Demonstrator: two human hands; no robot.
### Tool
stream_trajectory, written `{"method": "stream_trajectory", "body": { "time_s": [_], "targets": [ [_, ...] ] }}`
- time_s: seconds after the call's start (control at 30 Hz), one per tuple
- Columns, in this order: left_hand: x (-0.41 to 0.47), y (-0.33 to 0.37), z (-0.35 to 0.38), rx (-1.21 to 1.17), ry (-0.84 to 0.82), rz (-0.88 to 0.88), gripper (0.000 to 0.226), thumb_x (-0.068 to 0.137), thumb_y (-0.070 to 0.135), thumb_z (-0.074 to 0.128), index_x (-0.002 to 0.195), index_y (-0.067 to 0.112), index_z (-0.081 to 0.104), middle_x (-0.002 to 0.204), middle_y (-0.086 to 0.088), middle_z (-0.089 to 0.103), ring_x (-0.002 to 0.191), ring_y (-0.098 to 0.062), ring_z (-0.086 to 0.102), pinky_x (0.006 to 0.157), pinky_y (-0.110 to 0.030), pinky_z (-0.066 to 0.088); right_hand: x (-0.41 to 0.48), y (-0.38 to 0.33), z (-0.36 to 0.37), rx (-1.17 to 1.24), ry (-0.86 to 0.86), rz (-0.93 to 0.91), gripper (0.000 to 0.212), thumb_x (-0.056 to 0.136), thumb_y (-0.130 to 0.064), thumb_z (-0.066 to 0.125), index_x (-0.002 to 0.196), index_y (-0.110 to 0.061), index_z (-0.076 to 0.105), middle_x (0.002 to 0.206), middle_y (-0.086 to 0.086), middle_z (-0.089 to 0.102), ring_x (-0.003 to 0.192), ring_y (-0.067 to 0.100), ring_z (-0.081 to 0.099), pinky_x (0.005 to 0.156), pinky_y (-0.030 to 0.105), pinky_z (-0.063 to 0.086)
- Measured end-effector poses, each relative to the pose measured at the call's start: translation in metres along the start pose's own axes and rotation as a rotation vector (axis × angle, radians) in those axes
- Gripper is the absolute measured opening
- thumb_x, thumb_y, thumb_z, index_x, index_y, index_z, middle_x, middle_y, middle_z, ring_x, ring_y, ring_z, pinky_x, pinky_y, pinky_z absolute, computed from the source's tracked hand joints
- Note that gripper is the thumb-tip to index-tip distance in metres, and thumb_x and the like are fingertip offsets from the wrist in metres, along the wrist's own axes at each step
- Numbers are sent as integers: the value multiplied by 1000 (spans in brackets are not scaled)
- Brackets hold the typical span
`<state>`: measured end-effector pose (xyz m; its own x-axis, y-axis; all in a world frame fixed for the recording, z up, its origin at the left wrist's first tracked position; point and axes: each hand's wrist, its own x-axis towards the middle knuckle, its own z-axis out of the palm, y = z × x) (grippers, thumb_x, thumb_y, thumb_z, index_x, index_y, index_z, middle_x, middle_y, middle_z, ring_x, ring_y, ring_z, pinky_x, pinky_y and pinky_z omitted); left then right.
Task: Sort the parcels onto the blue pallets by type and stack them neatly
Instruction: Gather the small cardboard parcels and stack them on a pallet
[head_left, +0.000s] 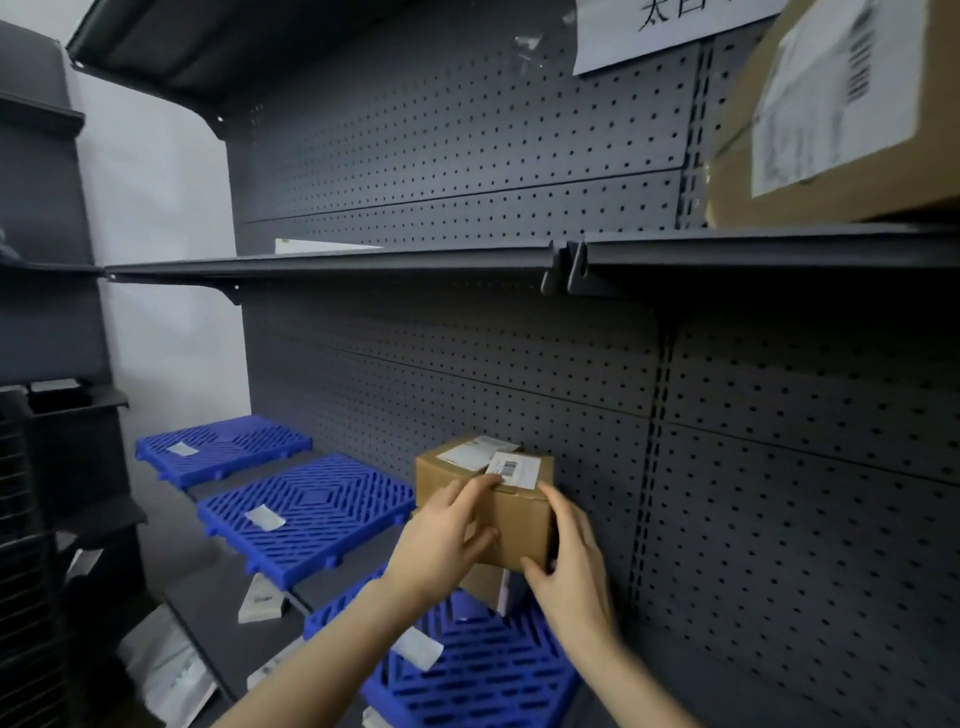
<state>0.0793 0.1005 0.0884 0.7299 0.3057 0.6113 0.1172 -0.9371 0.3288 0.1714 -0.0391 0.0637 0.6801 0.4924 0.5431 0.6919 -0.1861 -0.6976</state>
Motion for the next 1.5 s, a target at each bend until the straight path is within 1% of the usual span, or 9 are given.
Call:
{"method": "stream_trajectory", "body": {
  "time_s": [0.1, 0.2, 0.33, 0.43, 0.63, 0.9, 1.07, 1.23, 1.5],
  "targets": [
    [12, -25, 11, 83, -9, 83, 56, 89, 33, 59, 139, 35, 33, 130, 10, 46, 118, -12, 44, 96, -31, 44, 13, 9, 15, -50, 21, -19, 77, 81, -3, 69, 139, -38, 34, 144, -14, 33, 122, 12, 49, 89, 32, 54],
    [25, -46, 17, 150, -7, 159, 65, 87, 35, 61, 144, 32, 30, 145, 5, 37, 133, -17, 34, 108, -37, 36, 24, 10, 23, -109, 40, -36, 74, 84, -7, 67, 142, -36, 32, 147, -13, 32, 125, 10, 48, 94, 27, 51],
    [43, -68, 19, 168, -88, 167, 75, 89, 44, 57, 149, 38, 13, 157, 2, 20, 144, -20, 18, 115, -40, 26, 32, 4, 35, -265, 24, -16, 84, 89, -20, 62, 148, -43, 7, 157, -9, 15, 136, 15, 36, 104, 30, 43],
    [52, -83, 20, 162, -179, 182, 84, 88, 48, 56, 149, 42, -1, 160, 1, 9, 147, -21, 7, 118, -42, 21, 35, -6, 43, -392, 7, 63, 93, 91, -25, 60, 144, -49, -12, 160, -6, 0, 141, 20, 26, 104, 34, 43],
    [67, -104, 5, 143, -292, 272, 93, 89, 43, 59, 148, 41, -13, 161, -2, 4, 148, -22, 0, 118, -40, 8, 40, -38, 57, -697, 38, 228, 101, 90, -28, 59, 141, -45, -27, 160, 3, -13, 138, 29, 29, 103, 39, 42],
    [47, -140, -17, 23, -304, 385, 86, 90, 37, 58, 150, 37, -4, 160, 0, 8, 147, -20, 4, 121, -38, 10, 19, -73, 71, -757, 93, 419, 94, 91, -27, 57, 147, -39, -17, 160, 3, -11, 139, 30, 27, 101, 40, 44],
    [36, -164, -36, 5, -285, 398, 76, 89, 34, 59, 150, 32, 14, 156, 2, 21, 145, -19, 14, 119, -35, 14, 0, -94, 84, -796, 74, 367, 86, 92, -23, 55, 149, -38, -7, 160, 1, -7, 136, 28, 31, 102, 39, 44],
    [26, -183, -66, 61, -259, 418, 62, 90, 37, 55, 145, 24, 31, 145, -1, 38, 139, -22, 27, 115, -34, 20, -7, -130, 104, -905, -41, 333, 70, 93, -27, 51, 150, -31, 10, 159, 1, 6, 139, 29, 24, 112, 40, 30],
    [-22, -219, -122, 65, -295, 403, 54, 92, 40, 53, 141, 28, 36, 136, 2, 48, 129, -20, 39, 109, -34, 30, -54, -179, 139, -898, -45, 349, 63, 94, -33, 50, 148, -29, 18, 159, -5, 8, 142, 25, 19, 115, 41, 25]
  ]
}}
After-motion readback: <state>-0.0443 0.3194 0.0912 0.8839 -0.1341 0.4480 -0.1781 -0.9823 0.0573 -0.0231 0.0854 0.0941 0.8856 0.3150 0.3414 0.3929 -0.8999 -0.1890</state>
